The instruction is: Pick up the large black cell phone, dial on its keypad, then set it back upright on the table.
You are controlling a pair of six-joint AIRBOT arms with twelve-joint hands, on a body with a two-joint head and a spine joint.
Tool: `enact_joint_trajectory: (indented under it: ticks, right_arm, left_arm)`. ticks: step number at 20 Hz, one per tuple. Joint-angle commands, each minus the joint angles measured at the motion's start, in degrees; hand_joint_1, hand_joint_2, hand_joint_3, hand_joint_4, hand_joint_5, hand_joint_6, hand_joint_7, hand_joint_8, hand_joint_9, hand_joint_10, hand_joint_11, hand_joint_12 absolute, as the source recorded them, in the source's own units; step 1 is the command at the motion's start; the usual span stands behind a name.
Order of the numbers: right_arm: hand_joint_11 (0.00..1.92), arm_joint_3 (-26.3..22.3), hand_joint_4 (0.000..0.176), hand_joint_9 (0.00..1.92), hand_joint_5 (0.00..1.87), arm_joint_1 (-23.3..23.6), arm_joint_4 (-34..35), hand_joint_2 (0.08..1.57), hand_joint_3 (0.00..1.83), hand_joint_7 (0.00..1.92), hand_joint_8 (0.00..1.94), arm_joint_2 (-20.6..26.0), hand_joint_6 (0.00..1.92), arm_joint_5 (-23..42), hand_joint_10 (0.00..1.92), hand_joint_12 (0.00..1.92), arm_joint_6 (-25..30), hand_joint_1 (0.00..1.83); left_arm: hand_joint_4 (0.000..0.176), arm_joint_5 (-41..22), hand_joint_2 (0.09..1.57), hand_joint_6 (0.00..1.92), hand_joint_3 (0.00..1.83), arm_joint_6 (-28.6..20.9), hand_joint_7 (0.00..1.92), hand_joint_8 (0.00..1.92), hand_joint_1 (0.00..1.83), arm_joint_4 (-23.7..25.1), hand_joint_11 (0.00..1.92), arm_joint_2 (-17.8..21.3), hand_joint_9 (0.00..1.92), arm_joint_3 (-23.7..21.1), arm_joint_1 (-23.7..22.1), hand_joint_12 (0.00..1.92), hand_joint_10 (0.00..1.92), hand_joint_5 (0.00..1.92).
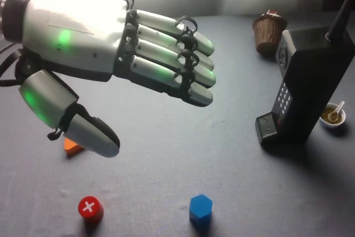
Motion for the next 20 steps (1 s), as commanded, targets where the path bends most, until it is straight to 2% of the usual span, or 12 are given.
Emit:
enact_joint_trajectory:
  ticks: [1,6,10,14,17,20]
  right_arm:
    - [0.00,0.6,0.000,0.08,0.09,0.4,0.6,0.98,0.01,0.10,0.00,0.2,0.01,7.3,0.00,0.39,0.5,0.01]
    - [0.00,2.1,0.000,0.09,0.10,1.3,-1.6,0.99,0.01,0.10,0.00,-1.6,0.00,7.3,0.00,0.43,-0.5,0.02]
    - [0.00,5.2,0.000,0.10,0.08,5.2,-3.9,0.98,0.00,0.10,0.00,-5.6,0.00,6.9,0.00,0.44,-2.6,0.09]
    - [0.00,6.7,0.000,0.10,0.09,9.1,-5.9,0.96,0.00,0.11,0.00,-8.2,0.01,4.5,0.00,0.45,-3.7,0.19]
    - [0.00,8.4,0.000,0.08,0.08,12.3,-7.0,0.94,0.00,0.09,0.00,-10.9,0.00,1.9,0.00,0.35,-4.4,0.22]
    - [0.00,10.4,0.000,0.07,0.09,14.1,-9.3,0.93,0.00,0.09,0.00,-13.4,0.00,0.2,0.00,0.34,-4.4,0.28]
  left_arm:
    - [0.000,-2.5,1.19,0.00,0.01,0.2,0.17,0.00,0.00,-6.0,0.00,0.6,0.12,0.3,-1.1,0.20,0.00,0.18]
    - [0.000,-2.8,1.18,0.00,0.00,0.2,0.17,0.00,0.00,-5.9,0.00,0.6,0.12,0.5,-1.4,0.22,0.00,0.18]
    - [0.000,-2.9,1.18,0.00,0.00,0.0,0.17,0.00,0.00,-5.9,0.00,0.5,0.12,0.3,-1.9,0.17,0.00,0.17]
    - [0.000,-3.1,1.18,0.00,0.00,-0.5,0.17,0.00,0.00,-5.4,0.00,0.5,0.13,-0.4,-2.2,0.21,0.00,0.17]
    - [0.000,-3.2,1.19,0.00,0.00,-1.0,0.19,0.00,0.00,-4.8,0.00,0.6,0.15,-1.1,-2.1,0.26,0.00,0.19]
    - [0.000,-2.6,1.19,0.00,0.00,-1.9,0.17,0.00,0.00,-4.8,0.00,0.7,0.13,-1.5,-2.1,0.24,0.00,0.18]
